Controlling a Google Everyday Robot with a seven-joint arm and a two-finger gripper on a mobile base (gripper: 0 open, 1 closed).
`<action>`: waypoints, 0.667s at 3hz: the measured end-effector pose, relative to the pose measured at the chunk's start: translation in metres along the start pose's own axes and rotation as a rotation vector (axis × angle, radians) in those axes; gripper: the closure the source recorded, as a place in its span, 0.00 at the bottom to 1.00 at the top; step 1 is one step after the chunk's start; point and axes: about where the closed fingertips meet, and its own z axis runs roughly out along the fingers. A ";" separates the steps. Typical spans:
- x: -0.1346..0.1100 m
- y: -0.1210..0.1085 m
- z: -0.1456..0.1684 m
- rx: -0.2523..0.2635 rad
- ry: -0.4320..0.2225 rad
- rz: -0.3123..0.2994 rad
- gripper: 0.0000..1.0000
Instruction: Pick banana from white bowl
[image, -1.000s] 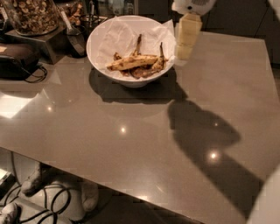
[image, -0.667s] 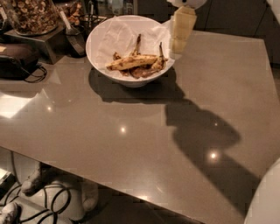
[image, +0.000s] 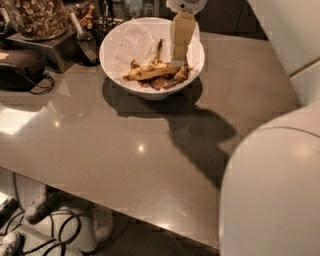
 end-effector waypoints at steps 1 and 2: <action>-0.016 -0.018 0.024 -0.020 0.014 -0.041 0.02; -0.024 -0.029 0.043 -0.032 0.016 -0.056 0.15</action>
Offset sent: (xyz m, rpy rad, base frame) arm 0.0354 0.0256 -0.0342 -0.1147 0.1589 0.0766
